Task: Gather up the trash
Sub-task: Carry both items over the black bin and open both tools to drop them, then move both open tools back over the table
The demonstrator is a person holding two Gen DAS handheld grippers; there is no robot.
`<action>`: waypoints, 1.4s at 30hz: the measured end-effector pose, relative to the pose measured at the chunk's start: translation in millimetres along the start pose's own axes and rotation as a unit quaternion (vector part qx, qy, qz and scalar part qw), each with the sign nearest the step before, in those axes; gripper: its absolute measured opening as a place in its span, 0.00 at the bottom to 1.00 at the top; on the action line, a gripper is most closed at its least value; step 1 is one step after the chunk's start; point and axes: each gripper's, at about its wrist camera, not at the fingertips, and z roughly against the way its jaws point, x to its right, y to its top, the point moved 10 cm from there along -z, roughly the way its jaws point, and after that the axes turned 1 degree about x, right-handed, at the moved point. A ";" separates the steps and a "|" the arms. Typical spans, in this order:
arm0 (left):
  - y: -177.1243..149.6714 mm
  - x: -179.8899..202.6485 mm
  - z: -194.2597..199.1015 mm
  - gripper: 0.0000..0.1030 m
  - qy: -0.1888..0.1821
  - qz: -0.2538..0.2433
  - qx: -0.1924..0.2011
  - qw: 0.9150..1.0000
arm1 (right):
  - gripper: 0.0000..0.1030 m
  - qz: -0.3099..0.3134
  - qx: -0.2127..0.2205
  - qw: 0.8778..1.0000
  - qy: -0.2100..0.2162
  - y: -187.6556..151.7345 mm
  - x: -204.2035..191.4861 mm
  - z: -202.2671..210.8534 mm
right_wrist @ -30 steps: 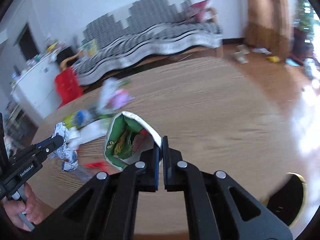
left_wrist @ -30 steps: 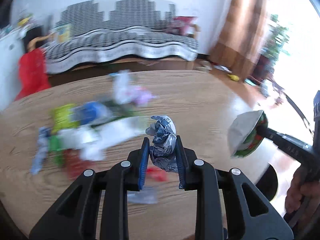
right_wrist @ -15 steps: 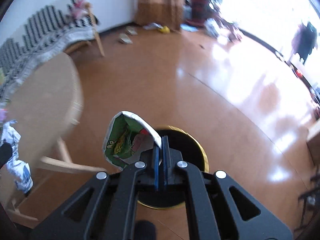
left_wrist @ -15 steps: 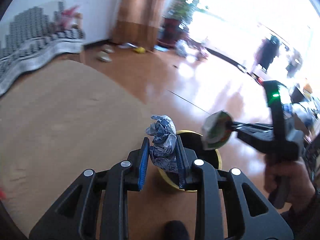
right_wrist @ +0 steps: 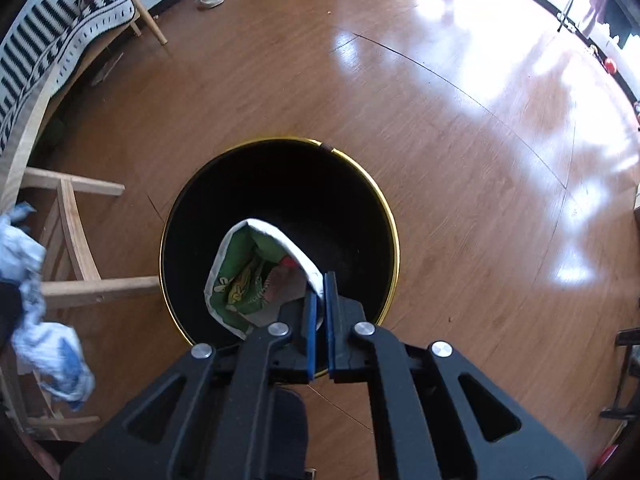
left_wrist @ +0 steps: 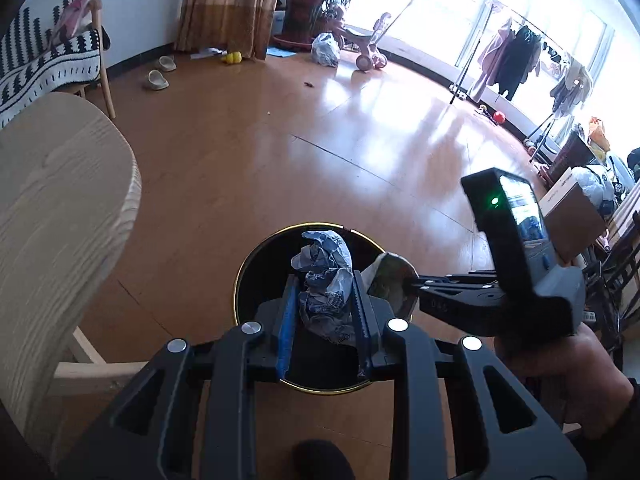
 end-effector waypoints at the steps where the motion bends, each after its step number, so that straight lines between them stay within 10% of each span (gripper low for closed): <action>1: 0.2 -0.2 -3.2 0.24 0.000 0.001 -0.003 1.000 | 0.04 -0.002 -0.004 1.000 0.003 -0.2 0.9 -0.1; 6: -3.6 0.5 -7.1 0.24 0.000 0.004 -0.010 1.000 | 0.07 -0.011 -0.010 1.000 0.020 5.1 0.5 5.1; 8: -2.6 1.4 -9.7 0.24 0.000 0.008 -0.014 1.000 | 0.27 -0.016 -0.005 0.999 0.028 6.9 -1.1 9.5; 10: -3.6 -0.4 -14.4 0.24 -0.001 0.013 -0.018 1.000 | 0.76 -0.016 0.021 0.999 0.026 12.2 -2.1 20.0; 24: -17.7 10.3 -51.9 0.26 -0.027 -0.008 -0.064 0.998 | 0.78 -0.094 0.067 0.993 0.015 24.6 31.0 56.7; 28: -13.9 4.2 -53.6 0.67 -0.017 -0.004 -0.056 0.998 | 0.78 -0.124 0.089 0.988 0.023 31.8 34.7 72.2; 31: -6.6 -1.2 -42.4 0.79 -0.009 -0.001 -0.039 0.999 | 0.79 -0.121 0.106 0.987 0.026 37.0 26.3 86.9; 42: 3.3 -72.6 110.8 0.94 0.025 0.004 0.053 0.998 | 0.93 0.057 0.276 0.955 0.092 49.0 -143.3 202.6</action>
